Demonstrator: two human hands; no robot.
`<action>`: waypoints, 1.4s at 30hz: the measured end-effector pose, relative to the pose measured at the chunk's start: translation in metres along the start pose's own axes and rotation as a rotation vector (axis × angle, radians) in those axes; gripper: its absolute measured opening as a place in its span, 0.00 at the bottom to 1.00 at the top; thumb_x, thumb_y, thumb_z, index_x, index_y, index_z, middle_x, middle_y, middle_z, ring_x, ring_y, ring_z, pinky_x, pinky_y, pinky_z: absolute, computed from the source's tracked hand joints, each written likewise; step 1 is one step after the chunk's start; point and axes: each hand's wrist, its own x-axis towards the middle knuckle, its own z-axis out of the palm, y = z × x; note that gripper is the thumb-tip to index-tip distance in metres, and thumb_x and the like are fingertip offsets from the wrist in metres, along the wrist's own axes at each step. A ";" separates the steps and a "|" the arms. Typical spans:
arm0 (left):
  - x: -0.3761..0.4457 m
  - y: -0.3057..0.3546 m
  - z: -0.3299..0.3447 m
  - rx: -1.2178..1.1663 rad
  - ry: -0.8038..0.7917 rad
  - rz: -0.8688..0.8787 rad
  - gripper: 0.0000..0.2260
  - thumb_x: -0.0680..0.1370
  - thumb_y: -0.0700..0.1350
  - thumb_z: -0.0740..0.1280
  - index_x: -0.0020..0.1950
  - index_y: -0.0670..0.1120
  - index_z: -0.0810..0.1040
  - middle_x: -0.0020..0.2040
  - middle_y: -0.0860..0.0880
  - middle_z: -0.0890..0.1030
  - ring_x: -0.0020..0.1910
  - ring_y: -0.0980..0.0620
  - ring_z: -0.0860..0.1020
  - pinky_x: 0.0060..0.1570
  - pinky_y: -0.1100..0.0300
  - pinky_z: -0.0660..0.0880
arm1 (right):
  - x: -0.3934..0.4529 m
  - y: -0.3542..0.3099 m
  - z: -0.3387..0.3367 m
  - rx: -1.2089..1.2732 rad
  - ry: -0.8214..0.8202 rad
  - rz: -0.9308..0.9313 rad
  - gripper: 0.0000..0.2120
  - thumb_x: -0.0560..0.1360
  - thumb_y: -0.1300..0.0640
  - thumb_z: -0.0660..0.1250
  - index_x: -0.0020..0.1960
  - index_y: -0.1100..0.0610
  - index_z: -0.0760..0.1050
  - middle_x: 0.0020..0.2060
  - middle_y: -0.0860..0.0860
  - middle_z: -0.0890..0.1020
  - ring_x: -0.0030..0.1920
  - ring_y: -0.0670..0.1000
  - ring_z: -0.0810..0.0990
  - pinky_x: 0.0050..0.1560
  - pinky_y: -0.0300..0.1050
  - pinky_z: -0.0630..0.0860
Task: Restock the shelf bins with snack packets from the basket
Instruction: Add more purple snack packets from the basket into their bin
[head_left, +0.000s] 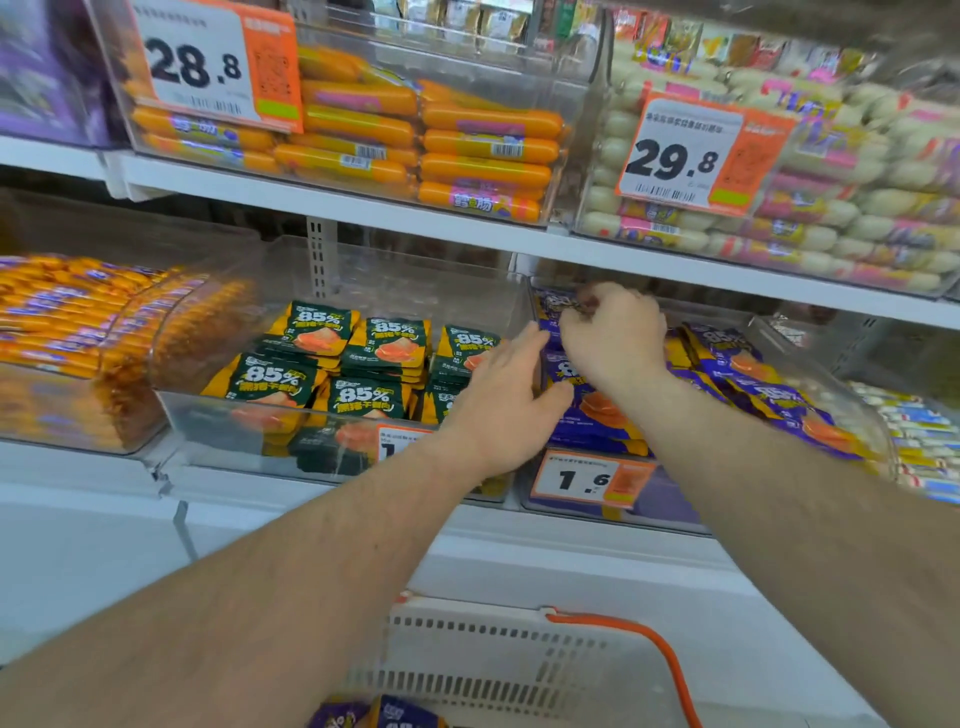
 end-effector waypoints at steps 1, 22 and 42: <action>-0.008 0.002 -0.004 0.089 0.073 0.066 0.26 0.78 0.55 0.62 0.75 0.50 0.63 0.75 0.52 0.64 0.72 0.52 0.61 0.71 0.52 0.62 | -0.015 -0.003 -0.003 0.083 0.094 -0.079 0.10 0.75 0.54 0.64 0.52 0.57 0.80 0.48 0.54 0.82 0.54 0.58 0.76 0.56 0.51 0.71; -0.135 -0.113 0.014 0.693 -1.009 -0.327 0.16 0.79 0.48 0.60 0.66 0.54 0.74 0.54 0.53 0.80 0.44 0.53 0.80 0.43 0.56 0.80 | -0.363 0.043 0.227 -0.083 -1.191 0.099 0.11 0.78 0.58 0.61 0.37 0.51 0.66 0.35 0.49 0.69 0.33 0.49 0.70 0.35 0.48 0.74; -0.119 -0.119 0.022 0.653 -0.907 -0.455 0.22 0.79 0.55 0.63 0.72 0.49 0.68 0.65 0.48 0.72 0.60 0.47 0.74 0.57 0.53 0.74 | -0.334 0.036 0.211 0.387 -1.012 0.462 0.04 0.80 0.61 0.62 0.50 0.53 0.70 0.40 0.49 0.75 0.44 0.54 0.74 0.38 0.45 0.70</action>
